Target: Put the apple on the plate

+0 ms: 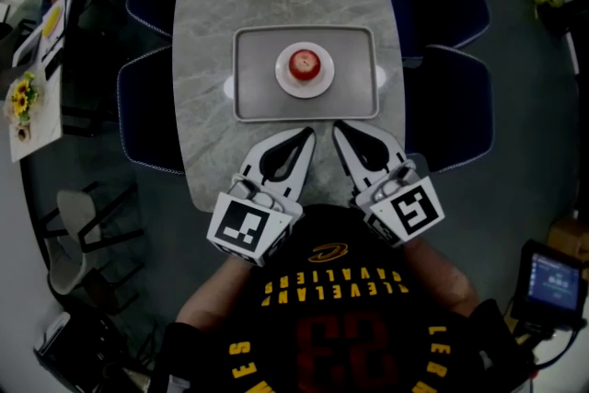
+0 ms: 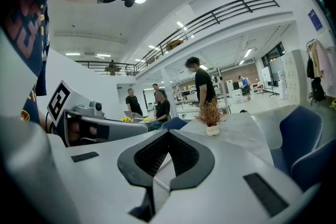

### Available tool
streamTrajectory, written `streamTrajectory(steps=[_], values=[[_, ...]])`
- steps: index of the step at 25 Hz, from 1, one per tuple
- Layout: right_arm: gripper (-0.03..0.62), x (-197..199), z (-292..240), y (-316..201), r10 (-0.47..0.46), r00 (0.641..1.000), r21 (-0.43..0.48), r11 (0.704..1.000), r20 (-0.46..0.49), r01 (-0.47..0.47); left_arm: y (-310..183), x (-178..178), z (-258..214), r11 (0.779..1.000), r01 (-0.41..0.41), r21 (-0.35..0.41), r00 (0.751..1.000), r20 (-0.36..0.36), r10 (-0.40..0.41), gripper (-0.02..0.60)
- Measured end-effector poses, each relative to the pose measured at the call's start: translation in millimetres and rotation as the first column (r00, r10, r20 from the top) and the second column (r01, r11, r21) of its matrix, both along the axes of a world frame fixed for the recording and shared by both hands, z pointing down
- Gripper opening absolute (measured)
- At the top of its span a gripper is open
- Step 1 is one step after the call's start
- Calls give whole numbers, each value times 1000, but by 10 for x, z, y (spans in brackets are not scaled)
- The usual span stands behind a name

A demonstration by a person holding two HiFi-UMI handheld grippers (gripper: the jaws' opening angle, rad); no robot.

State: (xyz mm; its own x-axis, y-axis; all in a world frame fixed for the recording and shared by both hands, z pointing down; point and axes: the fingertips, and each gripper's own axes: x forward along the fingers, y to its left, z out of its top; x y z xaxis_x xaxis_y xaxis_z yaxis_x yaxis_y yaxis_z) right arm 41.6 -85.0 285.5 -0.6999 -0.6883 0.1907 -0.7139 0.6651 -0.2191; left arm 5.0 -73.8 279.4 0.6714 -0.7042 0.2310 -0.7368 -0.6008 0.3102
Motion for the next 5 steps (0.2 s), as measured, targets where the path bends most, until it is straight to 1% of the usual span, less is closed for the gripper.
streamTrajectory(steps=[5], values=[[6, -4, -2, 6, 0, 1000, 3, 1000, 12, 0, 12, 6, -10, 1000, -5, -5, 1000, 2, 5, 2]])
